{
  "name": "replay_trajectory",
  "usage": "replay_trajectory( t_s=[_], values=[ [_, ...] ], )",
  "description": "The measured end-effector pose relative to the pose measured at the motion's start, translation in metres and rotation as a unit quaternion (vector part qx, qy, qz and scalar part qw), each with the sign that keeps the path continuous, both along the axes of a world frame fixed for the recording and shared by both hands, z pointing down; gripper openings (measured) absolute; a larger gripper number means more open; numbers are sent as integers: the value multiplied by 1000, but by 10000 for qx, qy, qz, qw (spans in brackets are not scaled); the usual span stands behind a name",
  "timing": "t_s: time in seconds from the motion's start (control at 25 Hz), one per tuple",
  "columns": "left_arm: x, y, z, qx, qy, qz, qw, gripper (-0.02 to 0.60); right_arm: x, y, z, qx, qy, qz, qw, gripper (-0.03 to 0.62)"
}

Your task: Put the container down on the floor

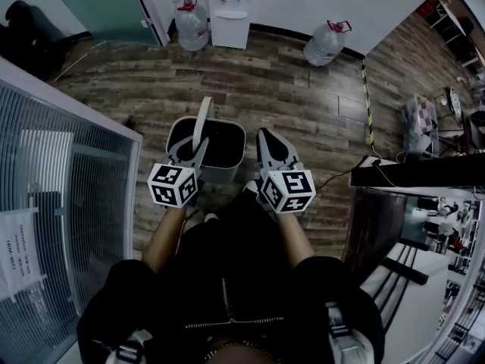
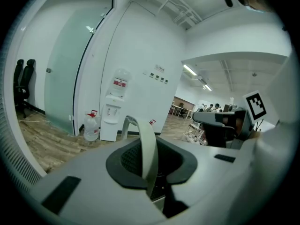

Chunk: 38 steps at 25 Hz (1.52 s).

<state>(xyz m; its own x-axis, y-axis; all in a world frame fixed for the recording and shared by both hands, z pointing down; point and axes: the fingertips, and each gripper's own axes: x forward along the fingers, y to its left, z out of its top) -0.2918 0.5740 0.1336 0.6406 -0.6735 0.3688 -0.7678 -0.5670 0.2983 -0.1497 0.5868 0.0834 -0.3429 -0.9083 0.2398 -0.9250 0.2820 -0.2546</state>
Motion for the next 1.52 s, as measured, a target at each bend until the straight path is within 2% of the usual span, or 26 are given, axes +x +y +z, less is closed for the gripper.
replay_trajectory(
  t_s=[0.36,0.72,1.12,1.52],
  values=[
    [43,-34,-5,51,-81,-240,9997,52,45,-39,-4,38,-66,-244,9997,9],
    [82,-49,-4,47,-107,-398,9991,52,83,-57,6,-16,-174,-438,9989,9],
    [115,-53,-3,-40,-224,-117,9997,52,112,-54,14,-69,-426,-200,9989,9],
    [143,-76,1,-97,-152,139,9997,52,139,-68,20,-184,-337,17,9993,9]
  ],
)
